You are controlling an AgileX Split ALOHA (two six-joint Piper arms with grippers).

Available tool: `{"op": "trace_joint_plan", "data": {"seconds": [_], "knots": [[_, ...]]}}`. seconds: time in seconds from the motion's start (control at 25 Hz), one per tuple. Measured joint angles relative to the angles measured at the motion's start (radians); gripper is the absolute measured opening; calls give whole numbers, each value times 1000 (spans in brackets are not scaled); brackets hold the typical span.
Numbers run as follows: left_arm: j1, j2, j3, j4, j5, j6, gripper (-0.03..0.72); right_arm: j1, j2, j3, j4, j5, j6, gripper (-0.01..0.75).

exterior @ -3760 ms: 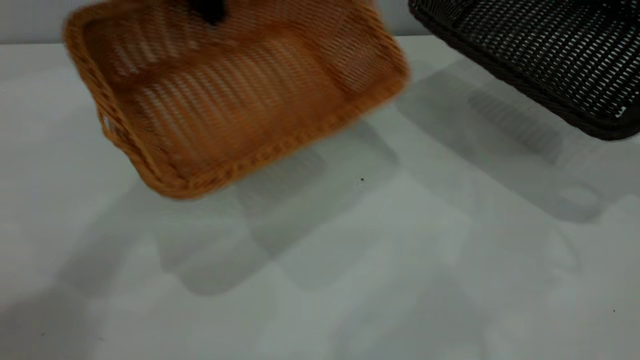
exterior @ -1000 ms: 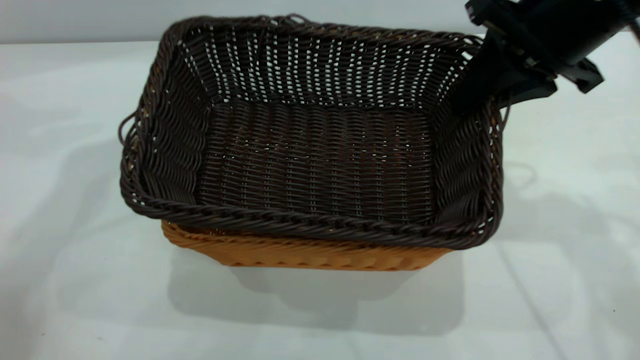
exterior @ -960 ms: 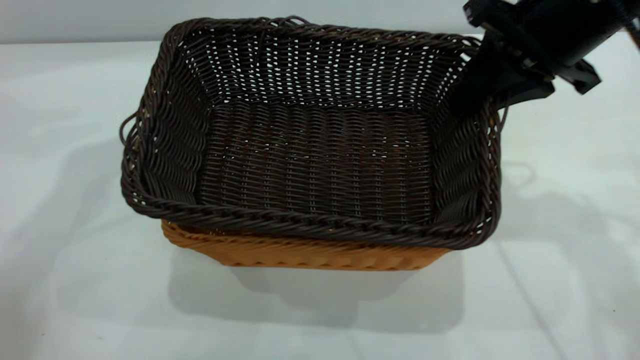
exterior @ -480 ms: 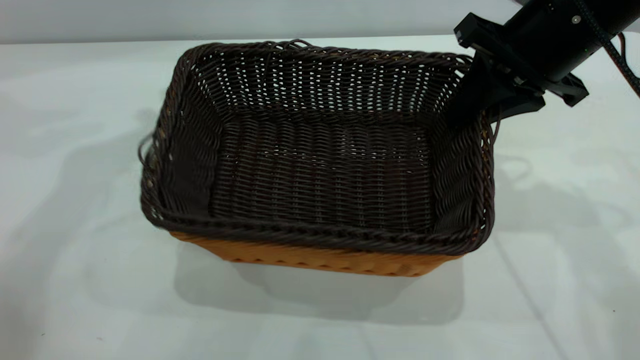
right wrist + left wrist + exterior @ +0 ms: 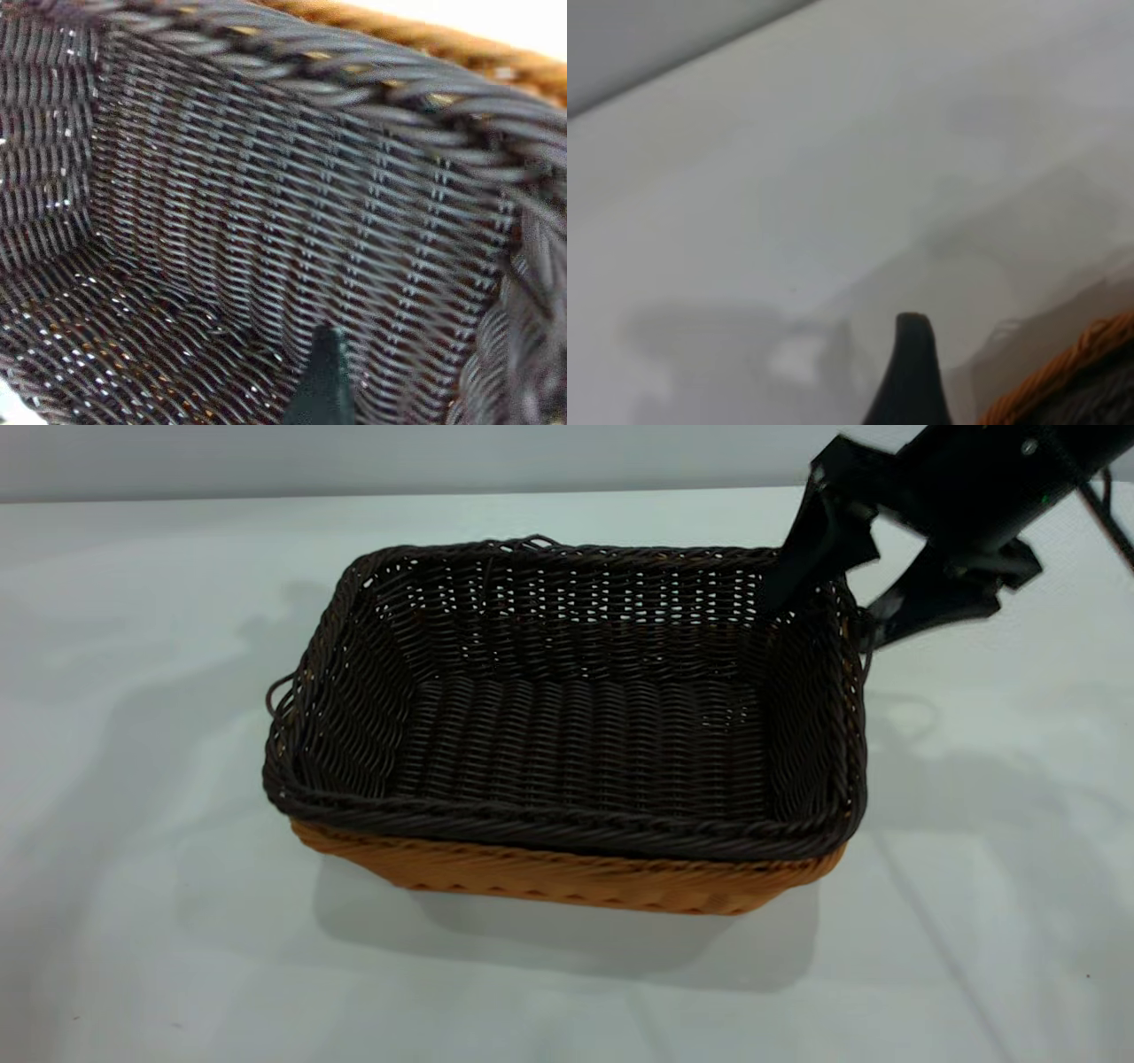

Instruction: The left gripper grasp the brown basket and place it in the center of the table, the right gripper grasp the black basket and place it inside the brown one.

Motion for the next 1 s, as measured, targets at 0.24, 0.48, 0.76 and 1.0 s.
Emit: {"op": "trace_joint_plan", "data": {"seconds": [0.24,0.48,0.76,1.0], "knots": [[0,-183,0,149,13,-12,563,-94,-204,-96,-12,29,-11,626],[0,-376,2,311,113,-123,563,-173,-504,-125,-39,174,-9,601],[0,-592,145,443,211,-343,563,-179,-820,-125,-157,414,45,594],[0,-786,325,455,181,-513,563,-179,-1019,-50,-211,519,125,594]]}}
